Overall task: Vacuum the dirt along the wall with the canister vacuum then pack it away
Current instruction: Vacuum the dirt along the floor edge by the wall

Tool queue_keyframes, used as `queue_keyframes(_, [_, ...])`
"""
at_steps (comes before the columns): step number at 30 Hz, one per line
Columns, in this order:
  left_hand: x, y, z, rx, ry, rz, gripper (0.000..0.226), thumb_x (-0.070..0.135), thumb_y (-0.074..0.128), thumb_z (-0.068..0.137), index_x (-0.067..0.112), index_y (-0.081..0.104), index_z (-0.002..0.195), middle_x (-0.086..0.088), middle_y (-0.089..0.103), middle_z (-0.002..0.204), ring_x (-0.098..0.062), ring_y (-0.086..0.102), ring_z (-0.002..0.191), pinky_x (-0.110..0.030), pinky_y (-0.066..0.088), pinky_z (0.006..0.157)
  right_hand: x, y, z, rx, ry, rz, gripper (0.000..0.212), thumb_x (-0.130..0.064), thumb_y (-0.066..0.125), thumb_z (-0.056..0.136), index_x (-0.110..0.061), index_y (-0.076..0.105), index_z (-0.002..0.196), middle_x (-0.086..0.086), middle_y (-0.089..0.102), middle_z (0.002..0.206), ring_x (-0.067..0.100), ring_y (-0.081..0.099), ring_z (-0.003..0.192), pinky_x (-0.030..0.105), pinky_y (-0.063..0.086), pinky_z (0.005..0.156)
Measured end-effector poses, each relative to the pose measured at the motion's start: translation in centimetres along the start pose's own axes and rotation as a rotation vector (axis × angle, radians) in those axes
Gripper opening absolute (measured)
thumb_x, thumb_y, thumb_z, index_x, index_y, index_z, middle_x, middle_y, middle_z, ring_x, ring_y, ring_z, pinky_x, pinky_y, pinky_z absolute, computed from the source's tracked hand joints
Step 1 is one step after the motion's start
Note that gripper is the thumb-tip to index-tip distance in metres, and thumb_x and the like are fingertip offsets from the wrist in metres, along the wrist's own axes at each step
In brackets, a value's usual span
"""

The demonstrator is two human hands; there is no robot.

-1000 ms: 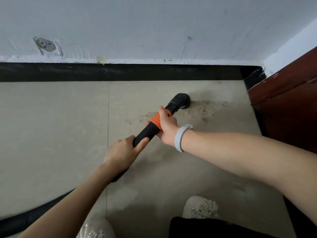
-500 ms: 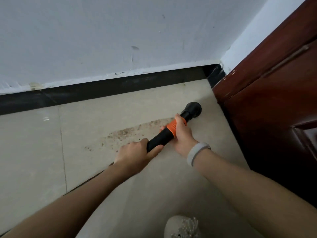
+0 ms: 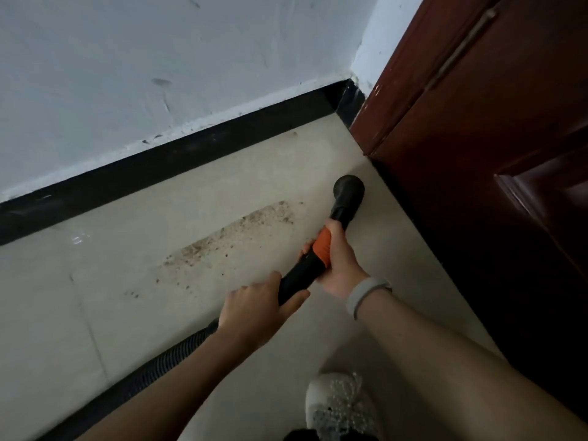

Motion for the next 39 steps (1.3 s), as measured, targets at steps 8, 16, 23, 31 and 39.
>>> queue_keyframes(8, [-0.6,0.8,0.8,-0.038,0.041,0.026,0.042,0.071,0.027,0.086,0.029,0.029,0.090,0.009,0.044,0.069,-0.019,0.056,0.067,-0.030,0.036,0.058,0.2,-0.2,0.5,0.072,-0.010,-0.034,0.026,-0.029,0.059,0.086,-0.013,0.041,0.074,0.002,0.048,0.047,0.017,0.050,0.039,0.026,0.050,0.047])
queue_keyframes(16, [-2.8,-2.4,4.2,0.103,-0.085,-0.016,0.046,0.071,0.031,0.084,0.026,0.033,0.087,0.006,0.042,0.063,-0.017,0.044,0.055,-0.030,0.030,0.050,-1.7,6.3,3.0,-0.071,-0.067,-0.146,0.029,-0.029,0.053,0.087,-0.015,0.039,0.066,0.000,0.045,0.045,0.014,0.047,0.037,0.022,0.045,0.049])
queue_keyframes(23, [-7.0,-2.0,-1.4,0.127,-0.203,-0.019,0.045,0.071,0.031,0.082,0.027,0.038,0.088,0.009,0.042,0.060,-0.012,0.040,0.051,-0.027,0.023,0.044,4.0,8.7,1.2,-0.121,0.040,-0.198,0.024,-0.025,0.053,0.089,-0.010,0.039,0.075,0.004,0.047,0.047,0.017,0.048,0.036,0.025,0.046,0.047])
queue_keyframes(31, [0.5,-1.2,1.0,-0.023,0.020,0.106,0.047,0.072,0.032,0.085,0.026,0.040,0.096,0.009,0.041,0.064,-0.017,0.048,0.062,-0.030,0.034,0.054,-0.8,0.6,-1.0,0.129,-0.093,-0.116,0.019,-0.025,0.052,0.091,-0.009,0.044,0.087,0.007,0.050,0.063,0.019,0.052,0.051,0.029,0.050,0.054])
queue_keyframes(39, [1.3,-0.1,-0.2,-0.029,0.003,0.083,0.050,0.070,0.033,0.087,0.024,0.043,0.103,0.009,0.042,0.065,-0.011,0.044,0.055,-0.028,0.034,0.049,-1.9,-1.1,-0.8,0.212,-0.188,-0.344,0.025,-0.021,0.050,0.095,-0.003,0.047,0.112,0.011,0.052,0.089,0.022,0.056,0.060,0.033,0.052,0.056])
Point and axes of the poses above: each hand's wrist, its own z-axis towards the middle knuckle, its own y-axis out of the palm, x = y × z, the point moved 3 cm from there along z, towards the middle knuckle
